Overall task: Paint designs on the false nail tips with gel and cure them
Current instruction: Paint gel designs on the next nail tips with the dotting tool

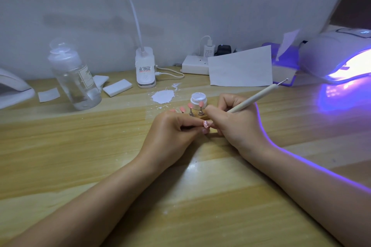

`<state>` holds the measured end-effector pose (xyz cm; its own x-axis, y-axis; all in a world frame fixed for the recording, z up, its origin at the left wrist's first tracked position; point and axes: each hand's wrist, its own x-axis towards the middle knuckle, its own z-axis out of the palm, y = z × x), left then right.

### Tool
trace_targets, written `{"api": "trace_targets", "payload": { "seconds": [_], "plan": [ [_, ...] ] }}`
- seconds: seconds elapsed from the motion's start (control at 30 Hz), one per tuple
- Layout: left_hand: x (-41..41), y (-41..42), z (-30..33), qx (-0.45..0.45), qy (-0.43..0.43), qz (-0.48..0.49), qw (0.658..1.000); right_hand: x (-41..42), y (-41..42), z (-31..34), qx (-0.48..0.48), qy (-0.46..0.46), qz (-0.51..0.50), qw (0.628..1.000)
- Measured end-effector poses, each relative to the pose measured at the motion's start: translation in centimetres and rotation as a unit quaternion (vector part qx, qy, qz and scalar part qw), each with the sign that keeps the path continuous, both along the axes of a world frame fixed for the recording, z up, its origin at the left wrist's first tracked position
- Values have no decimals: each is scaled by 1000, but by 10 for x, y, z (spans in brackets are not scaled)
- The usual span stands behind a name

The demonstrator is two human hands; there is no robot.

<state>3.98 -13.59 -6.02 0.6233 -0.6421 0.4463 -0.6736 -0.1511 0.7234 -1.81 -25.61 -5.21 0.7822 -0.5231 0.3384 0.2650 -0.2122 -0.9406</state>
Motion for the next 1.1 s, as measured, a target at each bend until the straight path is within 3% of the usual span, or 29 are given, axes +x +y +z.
{"api": "trace_targets", "payload": {
  "seconds": [0.7, 1.1],
  "plan": [
    [0, 0, 1, 7, -8, 5, 1000, -3, 3, 3, 10, -3, 21, 1000],
    [-1, 1, 2, -8, 34, -3, 999, -4, 1, 9, 109, -49, 29, 992]
  ]
}}
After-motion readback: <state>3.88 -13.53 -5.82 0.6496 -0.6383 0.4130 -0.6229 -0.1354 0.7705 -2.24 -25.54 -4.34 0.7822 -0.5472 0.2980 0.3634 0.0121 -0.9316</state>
